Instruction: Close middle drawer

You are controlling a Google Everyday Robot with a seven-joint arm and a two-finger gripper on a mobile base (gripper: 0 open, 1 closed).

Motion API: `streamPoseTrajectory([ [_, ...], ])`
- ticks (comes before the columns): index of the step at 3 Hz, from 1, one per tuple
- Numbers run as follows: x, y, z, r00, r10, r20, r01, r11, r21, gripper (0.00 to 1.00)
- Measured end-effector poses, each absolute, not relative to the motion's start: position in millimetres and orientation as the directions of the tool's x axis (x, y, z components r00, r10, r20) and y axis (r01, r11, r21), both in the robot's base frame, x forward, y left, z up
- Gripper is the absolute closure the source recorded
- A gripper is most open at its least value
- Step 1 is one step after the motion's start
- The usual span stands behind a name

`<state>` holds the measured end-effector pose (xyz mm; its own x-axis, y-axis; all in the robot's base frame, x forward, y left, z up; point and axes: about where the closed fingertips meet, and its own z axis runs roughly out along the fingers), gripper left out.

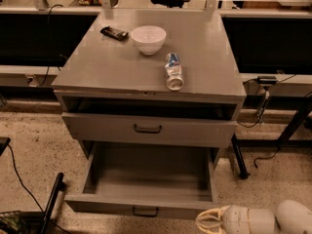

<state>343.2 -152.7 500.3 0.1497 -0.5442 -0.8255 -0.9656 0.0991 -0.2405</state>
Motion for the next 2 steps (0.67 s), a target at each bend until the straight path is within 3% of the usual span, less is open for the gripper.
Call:
streamPoseTrajectory([
  [2,323.9,-166.0,454.2,0.234,-0.518,-0.823,-0.947,0.07,-0.313,1.0],
])
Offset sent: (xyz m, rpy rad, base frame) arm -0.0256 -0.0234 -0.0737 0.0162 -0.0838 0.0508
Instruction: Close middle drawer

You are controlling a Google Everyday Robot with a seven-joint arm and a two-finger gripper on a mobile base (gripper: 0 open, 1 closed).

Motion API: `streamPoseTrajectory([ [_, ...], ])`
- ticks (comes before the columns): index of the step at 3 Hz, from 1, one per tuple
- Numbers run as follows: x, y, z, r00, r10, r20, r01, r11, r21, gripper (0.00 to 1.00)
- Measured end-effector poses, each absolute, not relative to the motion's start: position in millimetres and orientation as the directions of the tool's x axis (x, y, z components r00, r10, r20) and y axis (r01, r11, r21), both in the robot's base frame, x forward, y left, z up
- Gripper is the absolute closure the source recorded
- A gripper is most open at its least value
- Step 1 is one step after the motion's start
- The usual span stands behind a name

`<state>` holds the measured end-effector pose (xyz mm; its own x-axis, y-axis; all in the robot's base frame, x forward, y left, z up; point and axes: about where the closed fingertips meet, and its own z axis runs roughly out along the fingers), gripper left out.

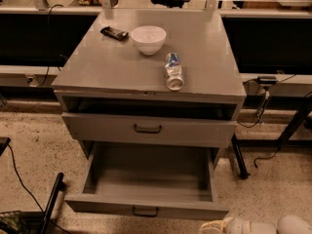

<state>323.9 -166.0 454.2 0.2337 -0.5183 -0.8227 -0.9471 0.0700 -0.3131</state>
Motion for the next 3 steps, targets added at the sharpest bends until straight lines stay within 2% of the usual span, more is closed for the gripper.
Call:
streamPoseTrajectory([
  [1,328.6,-162.5,447.0,0.234,-0.502,-0.833,-0.948,0.074,-0.311,1.0],
  [3,371.7,-160.3,388.6,0.182,-0.495,-0.85,-0.909,0.245,-0.337,1.0],
])
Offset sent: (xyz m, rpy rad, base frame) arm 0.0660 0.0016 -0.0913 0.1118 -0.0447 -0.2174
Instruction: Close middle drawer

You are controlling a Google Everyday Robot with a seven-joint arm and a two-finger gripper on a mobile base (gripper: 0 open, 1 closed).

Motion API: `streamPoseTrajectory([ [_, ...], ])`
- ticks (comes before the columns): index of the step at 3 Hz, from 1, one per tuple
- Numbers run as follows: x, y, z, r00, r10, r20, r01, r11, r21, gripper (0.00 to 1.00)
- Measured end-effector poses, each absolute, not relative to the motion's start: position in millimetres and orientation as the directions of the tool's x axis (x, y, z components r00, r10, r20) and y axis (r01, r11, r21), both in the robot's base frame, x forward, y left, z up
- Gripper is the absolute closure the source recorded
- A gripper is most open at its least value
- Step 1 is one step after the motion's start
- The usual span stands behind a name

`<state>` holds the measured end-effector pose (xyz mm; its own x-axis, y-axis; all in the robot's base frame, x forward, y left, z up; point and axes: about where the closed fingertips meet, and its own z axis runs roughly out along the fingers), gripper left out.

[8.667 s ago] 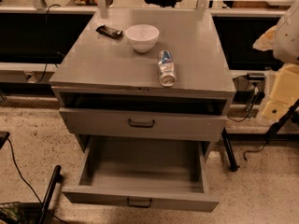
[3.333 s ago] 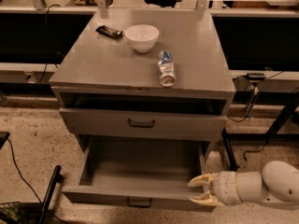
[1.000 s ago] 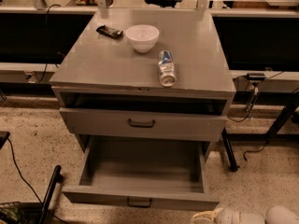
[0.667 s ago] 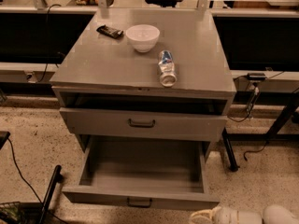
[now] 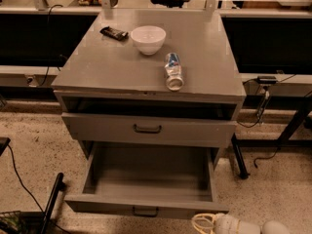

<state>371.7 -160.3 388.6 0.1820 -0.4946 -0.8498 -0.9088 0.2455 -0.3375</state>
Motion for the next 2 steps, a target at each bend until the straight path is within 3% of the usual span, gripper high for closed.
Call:
streamPoseTrajectory([
  [2,406.6,-146.9,371.3,0.175,-0.524,-0.834,-0.887,0.284,-0.364,1.0],
])
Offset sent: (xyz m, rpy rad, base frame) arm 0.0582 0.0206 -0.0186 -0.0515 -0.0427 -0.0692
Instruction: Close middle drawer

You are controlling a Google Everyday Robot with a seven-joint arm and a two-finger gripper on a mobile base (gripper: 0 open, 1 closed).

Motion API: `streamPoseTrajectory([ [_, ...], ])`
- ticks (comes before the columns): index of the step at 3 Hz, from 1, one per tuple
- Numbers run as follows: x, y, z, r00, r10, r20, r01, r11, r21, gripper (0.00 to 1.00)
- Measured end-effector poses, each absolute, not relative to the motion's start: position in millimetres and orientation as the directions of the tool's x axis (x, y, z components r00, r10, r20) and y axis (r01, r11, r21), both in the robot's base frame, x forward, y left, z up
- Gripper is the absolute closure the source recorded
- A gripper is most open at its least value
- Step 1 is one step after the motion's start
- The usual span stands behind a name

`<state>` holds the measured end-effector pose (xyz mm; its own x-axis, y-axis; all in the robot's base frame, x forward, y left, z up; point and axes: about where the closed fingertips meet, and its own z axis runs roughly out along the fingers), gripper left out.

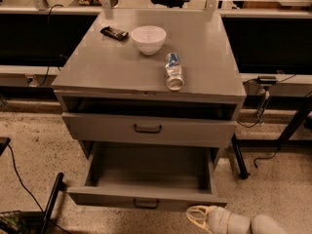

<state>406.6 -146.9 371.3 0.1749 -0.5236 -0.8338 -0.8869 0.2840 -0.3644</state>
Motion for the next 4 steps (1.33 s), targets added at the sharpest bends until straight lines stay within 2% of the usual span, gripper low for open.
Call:
streamPoseTrajectory([
  [4,526.8,-155.9,392.5,0.208,-0.556,-0.805,-0.829,0.336,-0.446,1.0],
])
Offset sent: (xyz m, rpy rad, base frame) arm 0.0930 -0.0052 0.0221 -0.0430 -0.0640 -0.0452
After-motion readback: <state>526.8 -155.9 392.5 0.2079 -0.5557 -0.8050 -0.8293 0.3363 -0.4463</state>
